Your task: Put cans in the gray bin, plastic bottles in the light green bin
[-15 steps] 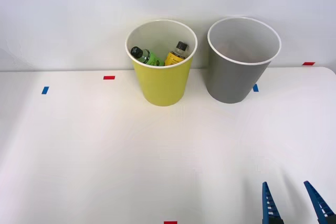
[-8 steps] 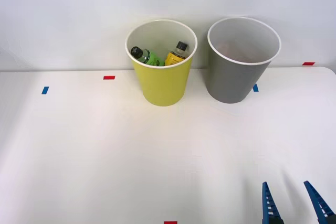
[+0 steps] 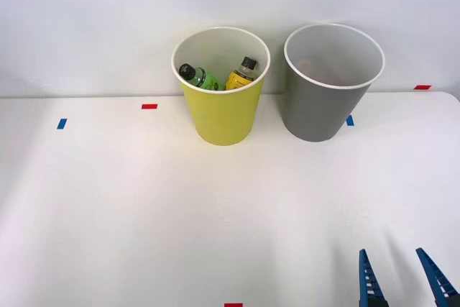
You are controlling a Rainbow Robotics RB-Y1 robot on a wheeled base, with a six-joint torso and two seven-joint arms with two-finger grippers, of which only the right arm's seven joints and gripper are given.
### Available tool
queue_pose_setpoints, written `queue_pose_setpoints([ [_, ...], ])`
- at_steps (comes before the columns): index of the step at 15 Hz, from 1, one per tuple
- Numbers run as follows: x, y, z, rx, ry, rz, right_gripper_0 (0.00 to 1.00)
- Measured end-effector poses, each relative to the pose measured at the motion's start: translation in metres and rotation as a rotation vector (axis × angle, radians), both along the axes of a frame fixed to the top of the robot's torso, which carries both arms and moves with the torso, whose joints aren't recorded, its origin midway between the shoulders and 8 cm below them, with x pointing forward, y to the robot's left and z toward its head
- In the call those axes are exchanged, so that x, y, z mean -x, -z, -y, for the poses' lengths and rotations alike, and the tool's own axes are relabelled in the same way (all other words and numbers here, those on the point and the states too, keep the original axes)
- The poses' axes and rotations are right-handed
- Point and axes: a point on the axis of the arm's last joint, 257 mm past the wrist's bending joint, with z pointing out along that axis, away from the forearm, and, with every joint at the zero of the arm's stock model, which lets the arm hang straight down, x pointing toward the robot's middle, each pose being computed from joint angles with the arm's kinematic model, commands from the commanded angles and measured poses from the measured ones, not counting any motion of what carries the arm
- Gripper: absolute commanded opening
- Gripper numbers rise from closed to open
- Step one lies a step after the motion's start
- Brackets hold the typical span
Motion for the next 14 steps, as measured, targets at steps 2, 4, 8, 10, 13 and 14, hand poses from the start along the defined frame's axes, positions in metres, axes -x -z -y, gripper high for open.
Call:
queue_pose_setpoints([
  [2,0.0000,0.0000,0.0000,0.000,0.000,0.000,1.00],
  [4,0.0000,0.0000,0.0000,0.000,0.000,0.000,1.00],
  [8,0.0000,0.0000,0.0000,0.000,0.000,0.000,1.00],
  [10,0.0000,0.0000,0.0000,0.000,0.000,0.000,1.00],
  [13,0.0000,0.0000,0.0000,0.000,0.000,0.000,1.00],
  [14,0.0000,0.0000,0.0000,0.000,0.000,0.000,1.00],
])
